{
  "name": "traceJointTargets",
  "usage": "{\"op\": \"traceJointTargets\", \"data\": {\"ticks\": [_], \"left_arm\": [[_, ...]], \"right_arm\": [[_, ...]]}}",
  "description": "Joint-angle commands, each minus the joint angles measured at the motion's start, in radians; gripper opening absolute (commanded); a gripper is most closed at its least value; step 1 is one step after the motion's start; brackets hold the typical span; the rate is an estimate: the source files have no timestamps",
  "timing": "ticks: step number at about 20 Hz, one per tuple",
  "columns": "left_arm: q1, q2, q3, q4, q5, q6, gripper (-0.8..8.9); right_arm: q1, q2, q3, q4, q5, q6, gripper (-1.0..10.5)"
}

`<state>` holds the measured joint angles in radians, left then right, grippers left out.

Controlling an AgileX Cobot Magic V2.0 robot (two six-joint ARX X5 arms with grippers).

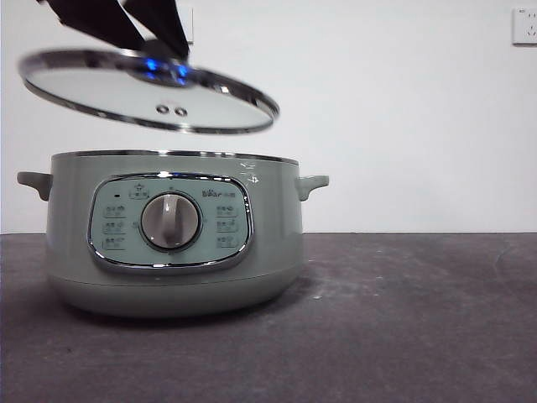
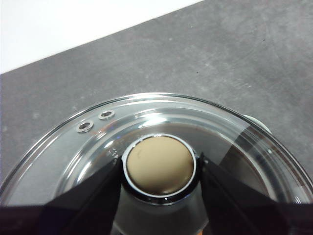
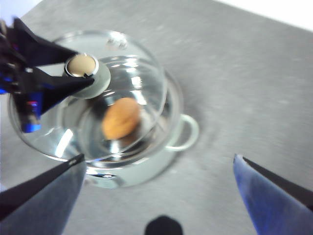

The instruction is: Pick up the potato,open the lid,put the potato in the pot,close the lid

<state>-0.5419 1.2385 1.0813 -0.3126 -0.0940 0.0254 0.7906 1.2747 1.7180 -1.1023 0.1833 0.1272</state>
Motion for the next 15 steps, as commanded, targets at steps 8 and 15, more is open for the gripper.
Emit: {"op": "traceJointTargets", "data": {"ticks": [8, 15], "left_arm": [[-0.002, 0.130, 0.021, 0.101, 0.024, -0.052, -0.09], [-0.002, 0.138, 0.021, 0.013, 0.022, -0.051, -0.09]], "right_arm": [[0.001, -0.058, -0.006, -0.055, 0.093, 0.048, 5.0], [0.001, -0.058, -0.006, -0.056, 0.092, 0.048, 5.0]]}}
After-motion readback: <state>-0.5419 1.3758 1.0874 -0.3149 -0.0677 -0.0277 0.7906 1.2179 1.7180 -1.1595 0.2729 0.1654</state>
